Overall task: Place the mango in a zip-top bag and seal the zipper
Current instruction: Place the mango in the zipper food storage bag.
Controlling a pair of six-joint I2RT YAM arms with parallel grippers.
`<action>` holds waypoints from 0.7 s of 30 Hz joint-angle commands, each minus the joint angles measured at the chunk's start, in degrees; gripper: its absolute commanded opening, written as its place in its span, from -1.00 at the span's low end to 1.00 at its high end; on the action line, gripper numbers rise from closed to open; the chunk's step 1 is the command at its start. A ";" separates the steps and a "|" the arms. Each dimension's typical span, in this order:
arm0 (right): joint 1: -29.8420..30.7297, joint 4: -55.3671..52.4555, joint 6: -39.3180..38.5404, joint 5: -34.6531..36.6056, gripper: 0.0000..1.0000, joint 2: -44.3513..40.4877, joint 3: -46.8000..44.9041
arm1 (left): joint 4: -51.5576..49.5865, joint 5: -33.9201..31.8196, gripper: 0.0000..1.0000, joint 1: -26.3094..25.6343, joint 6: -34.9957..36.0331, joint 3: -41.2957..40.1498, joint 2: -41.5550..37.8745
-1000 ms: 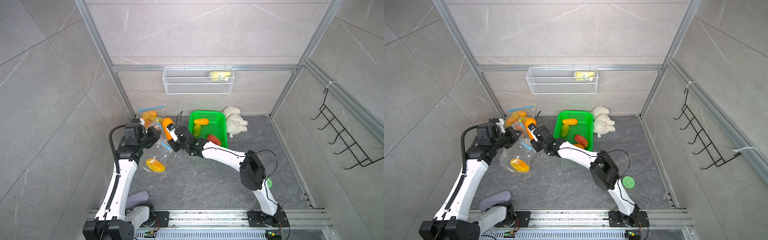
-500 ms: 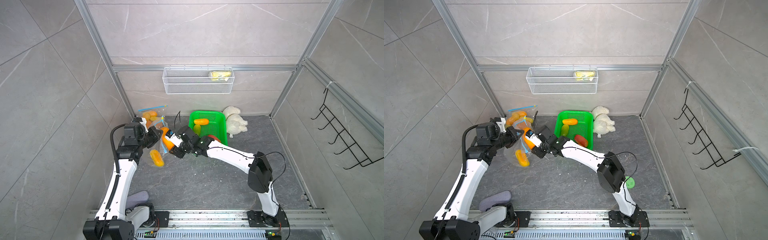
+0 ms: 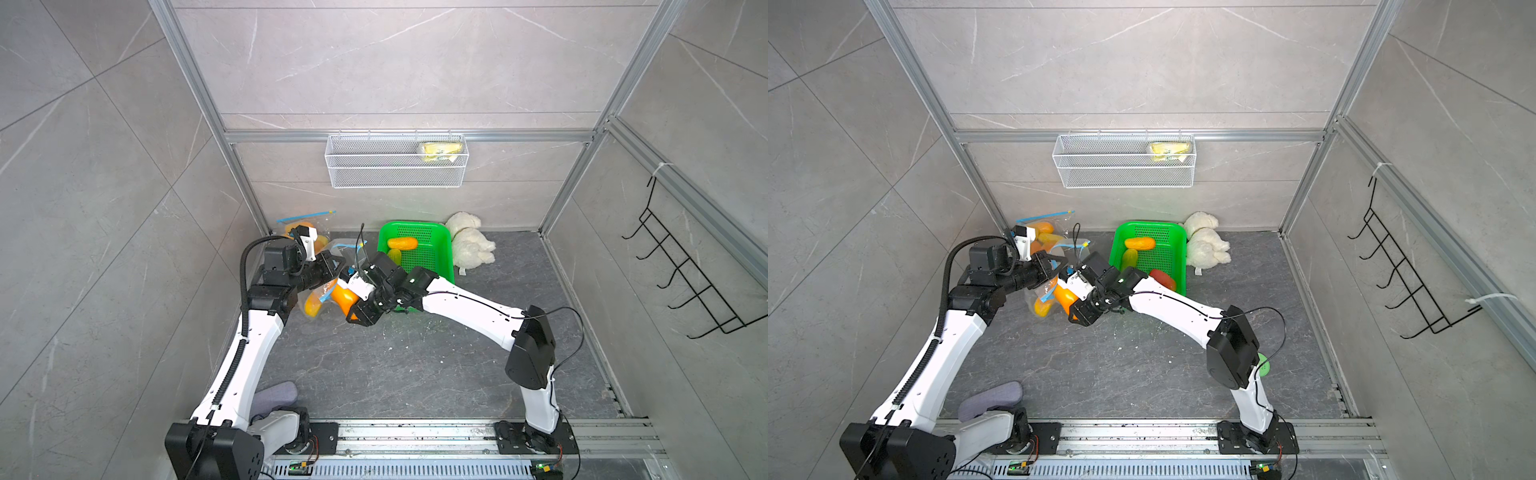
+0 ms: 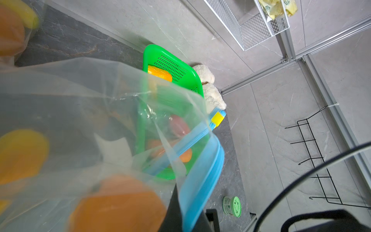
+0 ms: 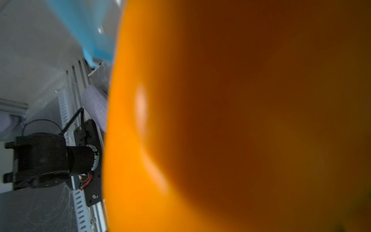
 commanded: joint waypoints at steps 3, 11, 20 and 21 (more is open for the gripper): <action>-2.85 11.53 13.36 -4.59 -0.31 -4.31 -0.55 | -0.34 2.85 -1.00 -0.47 2.45 0.46 -1.92; -6.11 18.73 23.16 -10.57 -0.22 -1.78 -0.28 | -0.59 4.30 -1.00 -0.73 3.88 -0.07 -2.32; -7.18 21.15 30.23 -11.71 -0.02 4.57 5.69 | -0.08 4.60 -1.00 -0.82 2.94 -0.61 -2.03; -7.18 20.09 29.72 -11.00 -0.03 5.47 6.61 | -0.08 4.41 -1.00 -0.82 2.97 -0.69 -2.38</action>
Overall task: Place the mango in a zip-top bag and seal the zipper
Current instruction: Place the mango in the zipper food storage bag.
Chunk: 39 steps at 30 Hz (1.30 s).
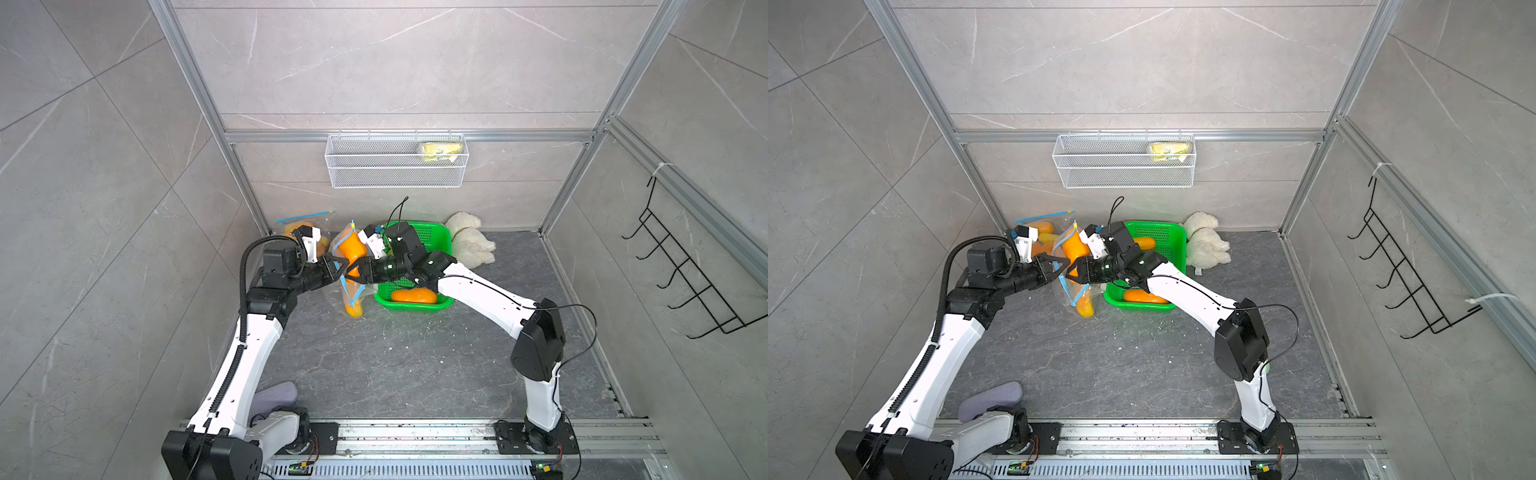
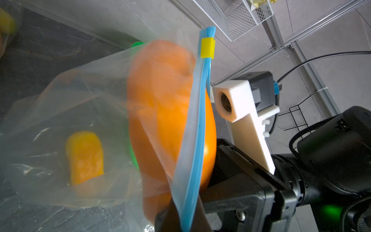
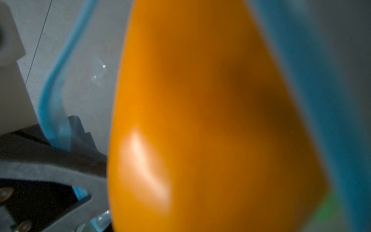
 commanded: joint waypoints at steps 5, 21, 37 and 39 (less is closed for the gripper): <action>0.07 -1.39 -0.37 2.44 0.33 4.80 4.71 | -1.13 0.32 -1.00 -0.34 -0.03 0.20 -1.01; 0.12 -0.79 -4.75 6.44 0.28 -2.24 -0.40 | -0.71 -3.82 -1.00 -0.25 -5.84 2.80 1.18; 2.20 -1.92 -8.42 9.84 -0.20 2.98 3.20 | 2.26 -3.56 -1.00 -0.17 -9.69 4.53 0.43; 2.24 0.89 -8.14 11.73 -0.07 -1.16 -1.24 | 1.19 -5.18 -1.00 -0.18 -9.40 4.53 0.43</action>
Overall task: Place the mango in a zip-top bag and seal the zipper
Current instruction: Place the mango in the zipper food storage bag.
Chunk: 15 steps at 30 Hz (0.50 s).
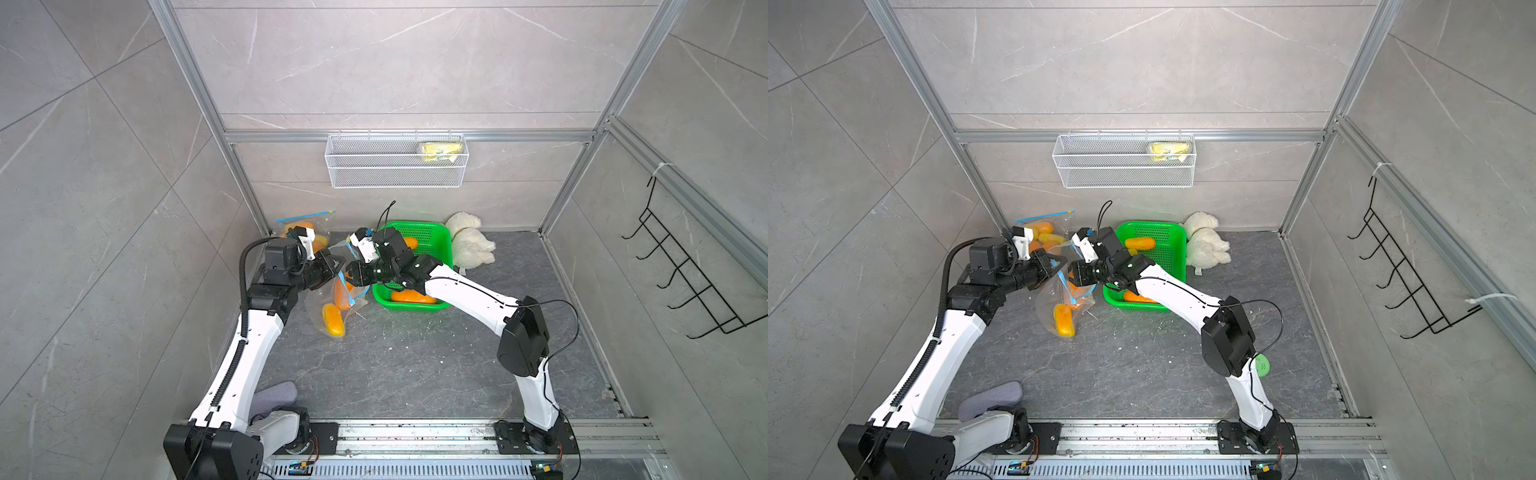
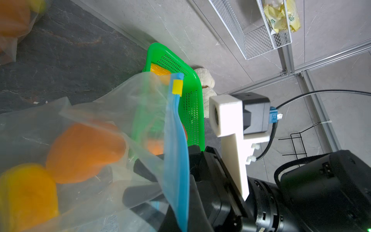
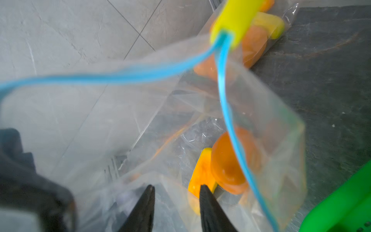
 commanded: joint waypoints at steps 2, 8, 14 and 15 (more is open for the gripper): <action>-0.01 3.15 -1.09 4.85 -0.04 -8.97 -7.06 | 0.44 -3.42 -1.00 -0.06 0.34 3.02 -1.17; -0.32 1.78 -4.38 16.60 0.25 -22.60 -19.76 | -6.76 -17.09 -1.00 2.23 -3.02 2.41 -3.69; -3.09 -5.44 -6.94 22.93 0.59 -23.08 -23.96 | 8.83 -13.66 -1.00 2.05 -9.43 -6.94 -9.64; -3.55 -7.50 -6.89 23.04 0.62 -21.13 -22.60 | 6.98 -12.99 -1.00 2.45 -10.10 -5.24 -7.58</action>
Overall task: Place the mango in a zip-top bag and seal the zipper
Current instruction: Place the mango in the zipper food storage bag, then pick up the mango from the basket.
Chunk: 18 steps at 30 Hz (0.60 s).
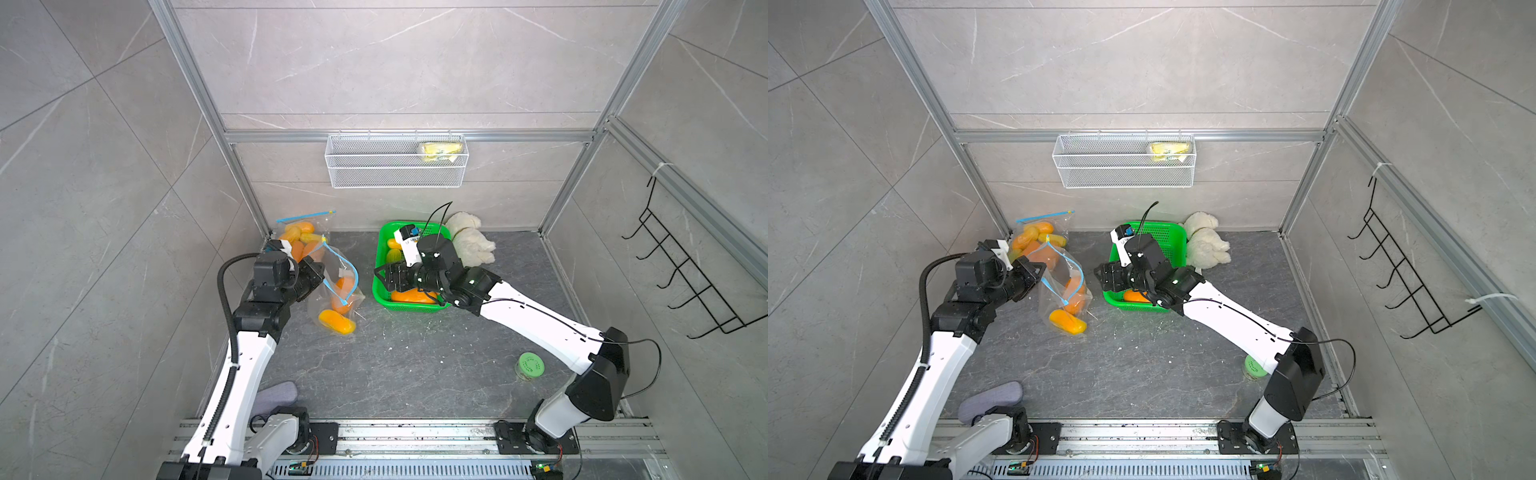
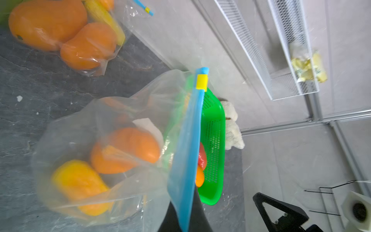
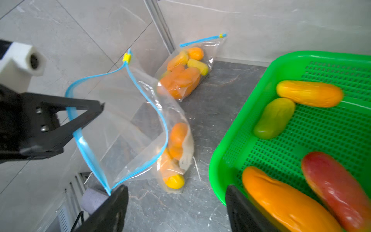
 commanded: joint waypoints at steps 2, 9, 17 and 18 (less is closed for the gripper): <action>-2.18 -9.46 -0.99 5.03 0.66 9.10 2.67 | 4.29 4.67 -1.00 0.35 -3.09 4.71 5.31; -5.97 -11.51 3.70 5.48 0.62 23.47 12.65 | 10.39 4.30 -1.00 0.27 -6.38 2.02 5.05; -8.63 -9.50 7.57 4.63 0.54 38.71 25.72 | 14.64 2.41 -1.00 0.27 -7.98 -0.56 1.51; -8.84 -9.55 8.00 4.26 0.53 40.58 27.79 | 14.65 2.94 -1.00 0.27 -7.47 -0.63 1.60</action>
